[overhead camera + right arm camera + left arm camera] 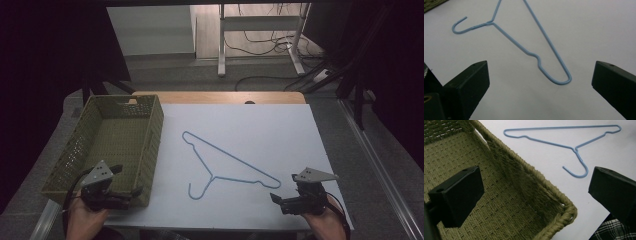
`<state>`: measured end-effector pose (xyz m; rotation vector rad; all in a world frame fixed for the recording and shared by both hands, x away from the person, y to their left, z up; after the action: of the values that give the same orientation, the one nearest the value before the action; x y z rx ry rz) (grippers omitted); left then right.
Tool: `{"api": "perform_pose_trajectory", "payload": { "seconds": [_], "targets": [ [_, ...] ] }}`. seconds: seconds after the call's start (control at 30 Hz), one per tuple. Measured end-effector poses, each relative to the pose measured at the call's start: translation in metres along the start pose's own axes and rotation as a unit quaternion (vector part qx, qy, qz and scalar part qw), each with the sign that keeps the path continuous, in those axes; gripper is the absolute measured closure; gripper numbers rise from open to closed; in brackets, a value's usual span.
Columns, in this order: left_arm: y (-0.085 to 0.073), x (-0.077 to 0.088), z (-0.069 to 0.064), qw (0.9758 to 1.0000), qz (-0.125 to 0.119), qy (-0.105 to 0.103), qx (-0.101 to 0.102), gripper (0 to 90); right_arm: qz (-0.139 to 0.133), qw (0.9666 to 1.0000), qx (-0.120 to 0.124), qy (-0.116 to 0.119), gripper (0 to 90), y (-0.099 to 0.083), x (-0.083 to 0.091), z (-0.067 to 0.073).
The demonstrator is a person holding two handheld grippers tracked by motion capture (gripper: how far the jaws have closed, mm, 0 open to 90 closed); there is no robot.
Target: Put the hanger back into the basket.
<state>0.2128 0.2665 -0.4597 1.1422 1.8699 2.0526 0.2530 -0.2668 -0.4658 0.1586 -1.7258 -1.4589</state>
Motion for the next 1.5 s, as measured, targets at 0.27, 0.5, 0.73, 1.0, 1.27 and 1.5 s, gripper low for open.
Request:
{"api": "perform_pose_trajectory", "payload": {
  "seconds": [0.27, 0.5, 0.73, 1.0, 1.27, 1.5],
  "targets": [
    [-0.003, -0.002, 0.001, 1.0, -0.002, -0.004, 0.0, 0.6, -0.014, 0.9999, 0.0, 0.008, 0.0, 0.003, 0.005, -0.001],
    [-0.004, -0.002, 0.003, 1.0, -0.006, -0.003, 0.005, 0.0, -0.011, 0.9999, 0.002, 0.009, 0.0, 0.002, 0.004, -0.002],
    [-0.004, -0.003, 0.002, 1.0, -0.006, -0.005, 0.005, 0.0, -0.01, 0.9999, 0.005, 0.011, 0.0, 0.002, 0.003, -0.001],
    [0.002, -0.001, -0.001, 0.9997, -0.02, -0.014, 0.006, 0.0, -0.008, 0.9998, 0.013, 0.01, 0.0, 0.007, 0.001, 0.0],
    [0.014, -0.002, -0.009, 0.9991, -0.03, -0.029, 0.0, 0.0, -0.026, 0.9995, 0.011, 0.012, 0.0, 0.018, -0.001, 0.0],
    [0.026, -0.011, -0.021, 0.9985, -0.029, -0.046, -0.007, 0.0, -0.028, 0.9993, 0.004, 0.026, 0.0, 0.028, -0.005, -0.001]
  ]
}}
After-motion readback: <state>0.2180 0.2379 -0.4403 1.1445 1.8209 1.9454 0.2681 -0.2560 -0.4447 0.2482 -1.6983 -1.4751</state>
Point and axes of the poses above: each handheld gripper's, and its own axes: x roughly backward along the jaws, y roughly out of its top, z roughly to its left, the point moved 1 cm from there along -x, roughly forward along the jaws, and after that the axes turned 11 degrees about -z, right-handed, at the moved point
